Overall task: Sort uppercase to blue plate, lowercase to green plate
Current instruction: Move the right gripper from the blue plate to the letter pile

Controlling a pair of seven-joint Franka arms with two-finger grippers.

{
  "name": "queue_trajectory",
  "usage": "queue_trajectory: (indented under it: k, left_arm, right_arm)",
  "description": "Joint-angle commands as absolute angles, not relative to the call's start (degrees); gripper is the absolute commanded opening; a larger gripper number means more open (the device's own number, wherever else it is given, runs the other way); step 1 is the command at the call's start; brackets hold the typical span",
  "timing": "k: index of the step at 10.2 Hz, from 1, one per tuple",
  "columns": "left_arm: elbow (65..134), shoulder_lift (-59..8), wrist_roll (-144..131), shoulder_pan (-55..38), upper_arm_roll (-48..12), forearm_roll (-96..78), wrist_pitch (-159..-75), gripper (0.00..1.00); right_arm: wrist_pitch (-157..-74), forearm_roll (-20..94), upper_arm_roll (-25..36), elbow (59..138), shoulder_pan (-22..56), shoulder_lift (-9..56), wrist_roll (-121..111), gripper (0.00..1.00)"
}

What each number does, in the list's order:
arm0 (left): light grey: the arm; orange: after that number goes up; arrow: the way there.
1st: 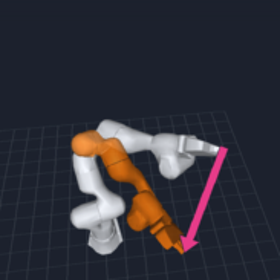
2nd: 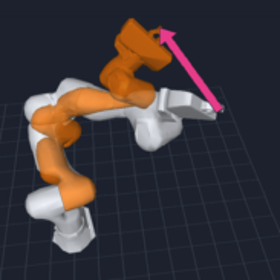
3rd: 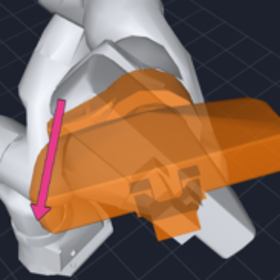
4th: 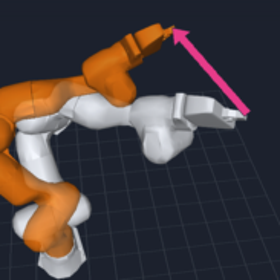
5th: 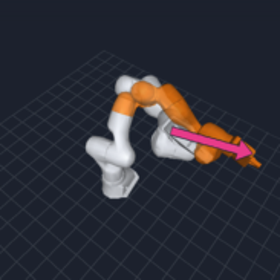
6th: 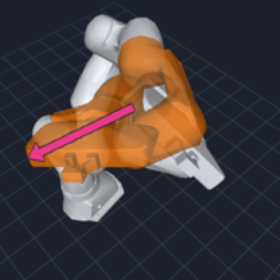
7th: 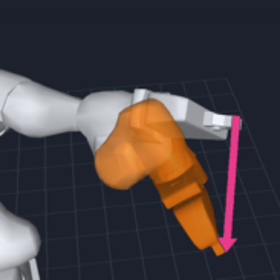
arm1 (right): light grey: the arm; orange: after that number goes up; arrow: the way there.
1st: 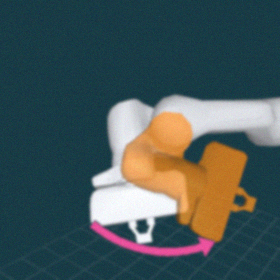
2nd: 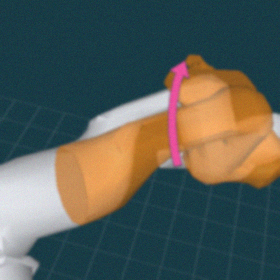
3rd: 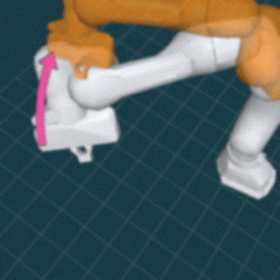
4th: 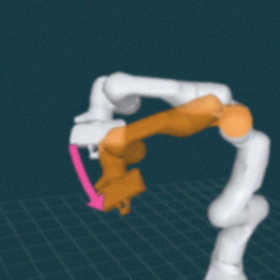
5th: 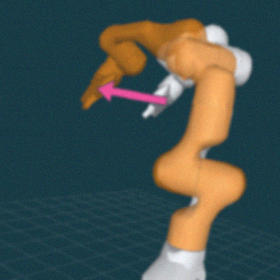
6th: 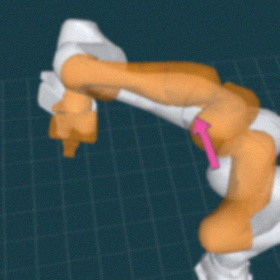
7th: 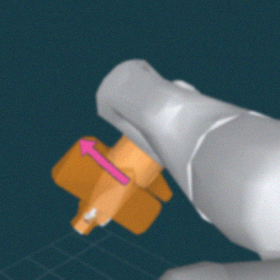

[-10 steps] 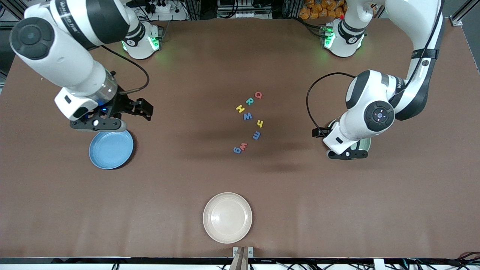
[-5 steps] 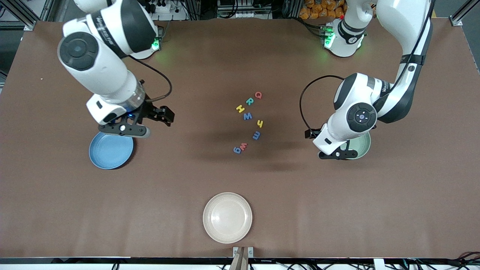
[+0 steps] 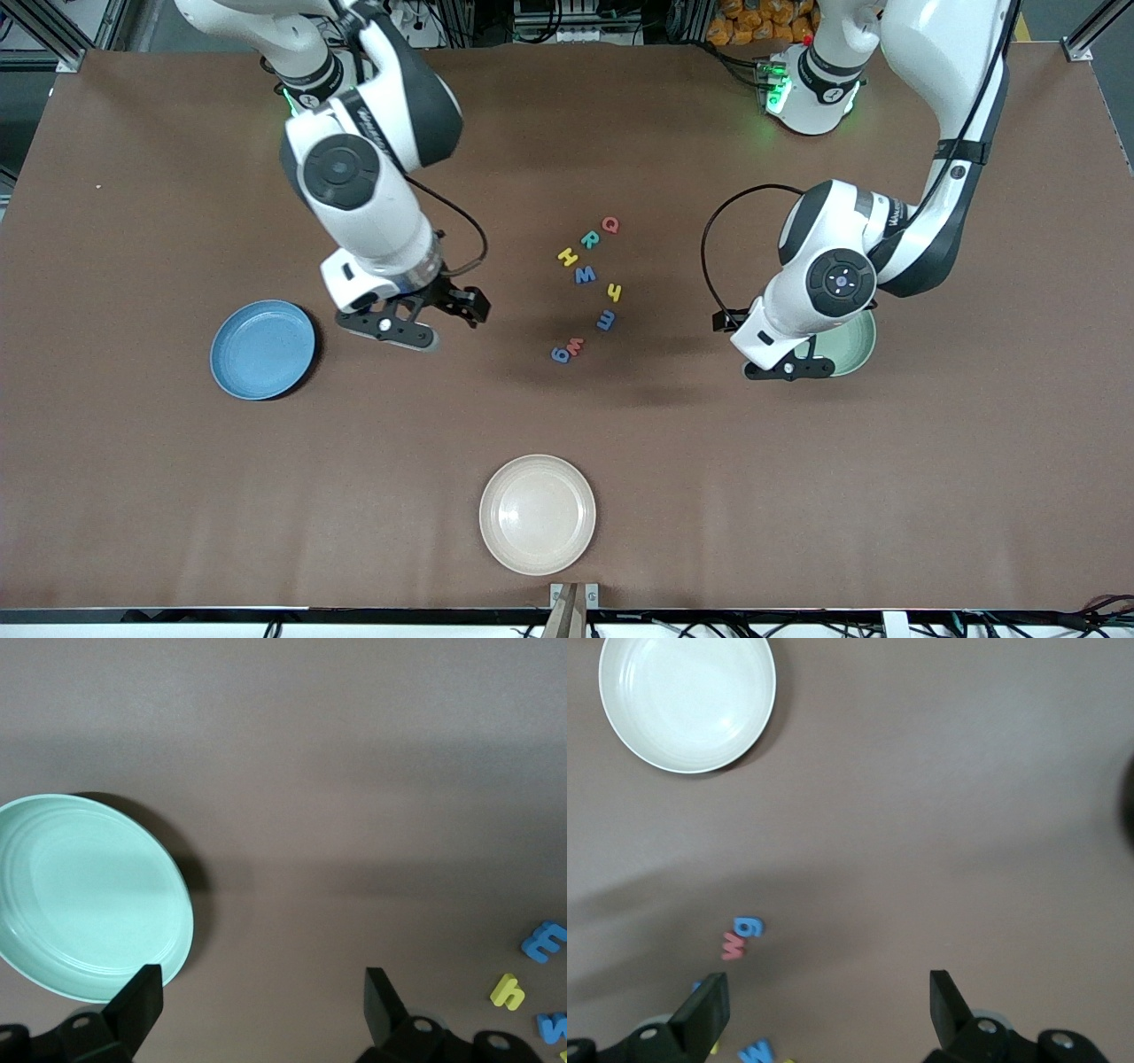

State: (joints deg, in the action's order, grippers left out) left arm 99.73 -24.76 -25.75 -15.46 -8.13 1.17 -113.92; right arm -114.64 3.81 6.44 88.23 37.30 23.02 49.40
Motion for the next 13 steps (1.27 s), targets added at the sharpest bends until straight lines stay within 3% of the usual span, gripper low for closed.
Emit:
queue_trajectory:
  k: [1,4,7,10,13]
  left_arm:
    - [99.1,-25.9,-29.4,-16.8,-8.1,3.7,-115.5,1.00]
    - [99.1,-26.0,-30.0,-16.9,-8.1,3.8,-115.6,1.00]
    - [99.1,-26.0,-30.1,-17.0,-8.1,3.8,-115.6,1.00]
    - [99.1,-26.1,-30.1,-17.0,-8.1,3.9,-115.6,1.00]
    - [99.1,-26.6,-30.1,-17.0,-8.1,3.9,-116.0,1.00]
  right_arm:
    - [-117.8,5.9,6.3,86.6,38.8,27.3,58.0,1.00]
    - [-124.3,8.1,6.3,82.2,42.3,35.2,76.3,1.00]
    - [-125.0,8.3,6.2,74.4,43.8,43.9,89.3,1.00]
    - [-126.5,8.4,5.4,72.7,43.7,48.5,94.4,0.99]
    - [-126.5,13.0,5.2,71.2,42.5,50.8,94.3,0.91]
